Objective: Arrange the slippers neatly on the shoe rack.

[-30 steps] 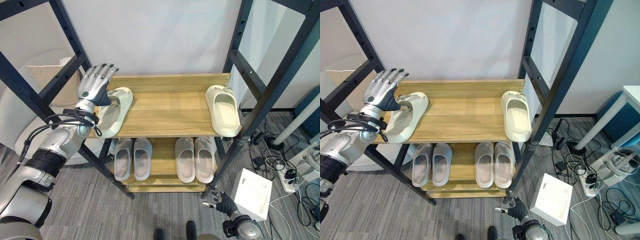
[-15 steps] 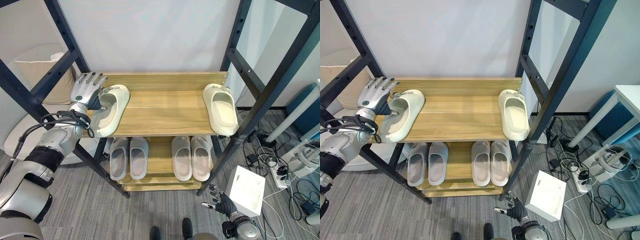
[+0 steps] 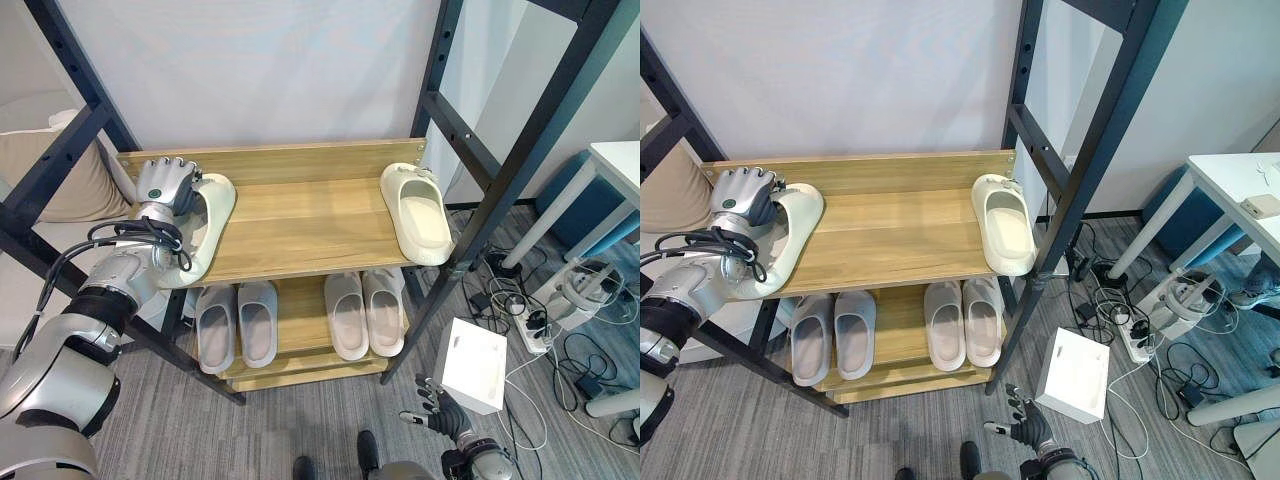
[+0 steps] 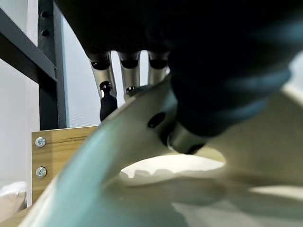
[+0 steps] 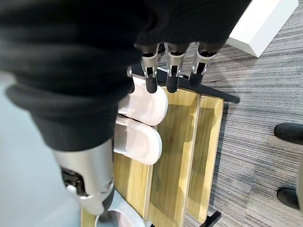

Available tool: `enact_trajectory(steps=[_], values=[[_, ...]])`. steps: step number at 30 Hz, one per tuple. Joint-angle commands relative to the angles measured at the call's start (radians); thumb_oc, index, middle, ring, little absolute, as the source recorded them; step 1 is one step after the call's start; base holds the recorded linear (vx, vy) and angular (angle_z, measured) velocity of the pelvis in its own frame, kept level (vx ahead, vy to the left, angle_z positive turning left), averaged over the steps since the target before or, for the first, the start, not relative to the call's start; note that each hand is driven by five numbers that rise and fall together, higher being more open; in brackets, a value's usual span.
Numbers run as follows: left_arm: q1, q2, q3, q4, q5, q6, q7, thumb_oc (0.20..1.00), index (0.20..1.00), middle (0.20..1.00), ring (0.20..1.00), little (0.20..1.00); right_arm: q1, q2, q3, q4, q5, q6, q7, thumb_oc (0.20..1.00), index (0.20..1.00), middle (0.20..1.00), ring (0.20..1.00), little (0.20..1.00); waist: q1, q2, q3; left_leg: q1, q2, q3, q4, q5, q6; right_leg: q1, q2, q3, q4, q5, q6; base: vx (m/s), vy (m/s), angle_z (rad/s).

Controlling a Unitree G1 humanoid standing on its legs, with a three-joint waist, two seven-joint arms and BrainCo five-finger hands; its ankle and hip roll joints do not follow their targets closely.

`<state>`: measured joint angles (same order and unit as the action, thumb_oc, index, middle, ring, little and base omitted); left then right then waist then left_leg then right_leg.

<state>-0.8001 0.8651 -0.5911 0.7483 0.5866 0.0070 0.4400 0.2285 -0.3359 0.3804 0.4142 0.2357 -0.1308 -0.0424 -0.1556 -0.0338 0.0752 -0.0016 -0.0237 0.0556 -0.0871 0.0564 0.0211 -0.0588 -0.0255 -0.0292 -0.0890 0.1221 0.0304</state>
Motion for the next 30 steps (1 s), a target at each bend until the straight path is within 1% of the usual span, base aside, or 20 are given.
enact_trajectory(steps=[1, 2, 5, 6, 7, 8, 9, 10, 11, 15, 16, 18, 21, 25, 27, 29, 30], values=[[-0.158, -0.044, -0.024, 0.057, -0.020, -0.017, 0.008, 0.200, 0.200, 0.200, 0.200, 0.200, -0.033, -0.008, -0.019, -0.082, -0.002, -0.057, -0.012, 1.000, 1.000, 1.000, 1.000, 1.000, -0.028, 0.021, 0.026, 0.063, 0.005, 0.004, 0.000, -0.207, 0.015, 0.138, -0.024, -0.014, 0.002, -0.235, 0.076, 0.00, 0.000, 0.00], [-0.157, -0.060, -0.027, -0.043, -0.002, -0.020, 0.001, 0.200, 0.200, 0.200, 0.200, 0.200, -0.034, -0.006, -0.022, -0.080, -0.003, -0.054, -0.014, 1.000, 1.000, 1.000, 1.000, 1.000, -0.025, 0.022, 0.027, 0.065, 0.005, 0.004, 0.000, -0.208, 0.016, 0.140, -0.025, -0.016, 0.002, -0.235, 0.075, -0.03, -0.016, -0.03], [-0.160, -0.083, -0.035, -0.092, 0.017, -0.021, -0.005, 0.200, 0.200, 0.200, 0.200, 0.200, -0.038, -0.001, -0.025, -0.074, -0.001, -0.052, -0.017, 1.000, 1.000, 1.000, 1.000, 1.000, -0.024, 0.024, 0.028, 0.067, 0.005, 0.000, 0.000, -0.208, 0.016, 0.143, -0.025, -0.020, 0.002, -0.238, 0.074, -0.03, -0.021, 0.00], [-0.169, -0.104, -0.042, -0.141, 0.039, -0.020, -0.011, 0.200, 0.200, 0.200, 0.200, 0.200, -0.040, -0.001, -0.031, -0.073, 0.001, -0.050, -0.019, 1.000, 1.000, 1.000, 1.000, 1.000, -0.025, 0.025, 0.027, 0.068, 0.004, -0.004, 0.000, -0.208, 0.015, 0.147, -0.025, -0.023, 0.002, -0.241, 0.072, 0.00, 0.000, 0.00], [-0.169, -0.104, -0.042, -0.142, 0.039, -0.020, -0.011, 0.200, 0.200, 0.200, 0.200, 0.200, -0.040, -0.002, -0.031, -0.073, 0.001, -0.050, -0.019, 1.000, 1.000, 1.000, 1.000, 1.000, -0.025, 0.025, 0.027, 0.068, 0.004, -0.004, 0.000, -0.208, 0.015, 0.147, -0.025, -0.023, 0.002, -0.241, 0.072, -0.05, -0.046, -0.02], [-0.173, -0.129, -0.046, -0.169, 0.058, -0.016, -0.012, 0.200, 0.200, 0.200, 0.200, 0.200, -0.039, -0.002, -0.037, -0.074, 0.006, -0.047, -0.019, 1.000, 1.000, 1.000, 1.000, 1.000, -0.026, 0.027, 0.025, 0.070, 0.005, -0.006, 0.000, -0.208, 0.015, 0.150, -0.025, -0.026, 0.002, -0.243, 0.071, 0.00, 0.000, 0.00], [-0.173, -0.129, -0.045, -0.169, 0.058, -0.016, -0.012, 0.200, 0.200, 0.200, 0.200, 0.200, -0.039, -0.002, -0.037, -0.074, 0.006, -0.047, -0.019, 1.000, 1.000, 1.000, 1.000, 1.000, -0.026, 0.027, 0.025, 0.070, 0.005, -0.007, 0.000, -0.208, 0.015, 0.151, -0.025, -0.027, 0.002, -0.243, 0.071, -0.06, -0.054, -0.02], [-0.186, -0.163, -0.052, -0.174, 0.068, -0.013, -0.012, 0.200, 0.200, 0.200, 0.200, 0.200, -0.038, -0.004, -0.042, -0.074, 0.010, -0.046, -0.021, 1.000, 1.000, 1.000, 1.000, 1.000, -0.031, 0.029, 0.024, 0.071, 0.005, -0.007, 0.000, -0.207, 0.013, 0.154, -0.025, -0.027, 0.002, -0.244, 0.069, -0.03, -0.028, -0.02], [-0.186, -0.163, -0.052, -0.174, 0.068, -0.013, -0.011, 0.200, 0.200, 0.200, 0.200, 0.200, -0.038, -0.004, -0.042, -0.074, 0.010, -0.046, -0.021, 1.000, 1.000, 1.000, 1.000, 1.000, -0.031, 0.029, 0.024, 0.072, 0.005, -0.007, 0.000, -0.207, 0.013, 0.154, -0.025, -0.027, 0.002, -0.244, 0.069, -0.05, -0.044, 0.00], [-0.220, -0.224, -0.083, -0.127, 0.080, -0.005, -0.010, 0.200, 0.200, 0.200, 0.200, 0.200, -0.031, -0.016, -0.053, -0.083, 0.016, -0.045, -0.025, 1.000, 1.000, 1.000, 1.000, 1.000, -0.047, 0.034, 0.020, 0.073, 0.007, 0.000, 0.000, -0.205, 0.012, 0.153, -0.023, -0.021, 0.002, -0.243, 0.068, -0.03, -0.033, -0.01], [-0.241, -0.245, -0.097, -0.097, 0.077, 0.000, -0.010, 0.200, 0.200, 0.200, 0.200, 0.200, -0.024, -0.022, -0.059, -0.086, 0.024, -0.045, -0.029, 1.000, 1.000, 1.000, 1.000, 1.000, -0.059, 0.038, 0.019, 0.078, 0.009, 0.005, 0.000, -0.209, 0.011, 0.155, -0.022, -0.013, 0.002, -0.245, 0.069, -0.03, -0.040, -0.03], [-0.248, -0.254, -0.102, -0.081, 0.076, 0.001, -0.008, 0.200, 0.200, 0.200, 0.200, 0.200, -0.021, -0.023, -0.062, -0.086, 0.025, -0.044, -0.029, 1.000, 1.000, 1.000, 1.000, 1.000, -0.063, 0.039, 0.018, 0.075, 0.010, 0.009, 0.000, -0.205, 0.011, 0.151, -0.022, -0.010, 0.002, -0.241, 0.068, -0.03, -0.029, -0.04], [-0.298, -0.283, -0.131, -0.015, 0.075, 0.017, 0.000, 0.200, 0.200, 0.200, 0.200, 0.200, -0.010, -0.037, -0.065, -0.090, 0.030, -0.044, -0.034, 1.000, 1.000, 1.000, 1.000, 1.000, -0.084, 0.046, 0.015, 0.079, 0.013, 0.022, 0.000, -0.209, 0.010, 0.148, -0.018, 0.006, 0.002, -0.239, 0.068, 0.00, -0.042, -0.05], [-0.321, -0.299, -0.137, 0.026, 0.068, 0.025, 0.010, 0.200, 0.200, 0.200, 0.200, 0.200, -0.001, -0.044, -0.067, -0.093, 0.030, -0.045, -0.034, 1.000, 1.000, 1.000, 1.000, 1.000, -0.093, 0.047, 0.014, 0.080, 0.014, 0.032, 0.000, -0.210, 0.009, 0.144, -0.017, 0.017, 0.002, -0.236, 0.068, 0.00, -0.027, -0.13], [-0.346, -0.321, -0.144, 0.068, 0.063, 0.037, 0.030, 0.200, 0.200, 0.200, 0.200, 0.200, 0.009, -0.055, -0.068, -0.101, 0.033, -0.049, -0.036, 1.000, 1.000, 1.000, 1.000, 1.000, -0.108, 0.051, 0.011, 0.081, 0.016, 0.048, 0.000, -0.212, 0.008, 0.137, -0.014, 0.033, 0.002, -0.234, 0.068, 0.01, -0.038, -0.15], [-0.352, -0.325, -0.145, 0.076, 0.063, 0.040, 0.035, 0.200, 0.200, 0.200, 0.200, 0.200, 0.012, -0.058, -0.068, -0.104, 0.035, -0.051, -0.036, 1.000, 1.000, 1.000, 1.000, 1.000, -0.111, 0.052, 0.011, 0.081, 0.017, 0.051, 0.000, -0.212, 0.009, 0.136, -0.014, 0.038, 0.002, -0.233, 0.068, 0.01, -0.023, -0.12], [-0.365, -0.340, -0.150, 0.094, 0.072, 0.052, 0.044, 0.200, 0.200, 0.200, 0.200, 0.200, 0.016, -0.061, -0.066, -0.106, 0.036, -0.054, -0.037, 1.000, 1.000, 1.000, 1.000, 1.000, -0.117, 0.053, 0.010, 0.083, 0.019, 0.056, 0.000, -0.213, 0.009, 0.135, -0.013, 0.044, 0.002, -0.232, 0.069, 0.00, -0.017, -0.10]])
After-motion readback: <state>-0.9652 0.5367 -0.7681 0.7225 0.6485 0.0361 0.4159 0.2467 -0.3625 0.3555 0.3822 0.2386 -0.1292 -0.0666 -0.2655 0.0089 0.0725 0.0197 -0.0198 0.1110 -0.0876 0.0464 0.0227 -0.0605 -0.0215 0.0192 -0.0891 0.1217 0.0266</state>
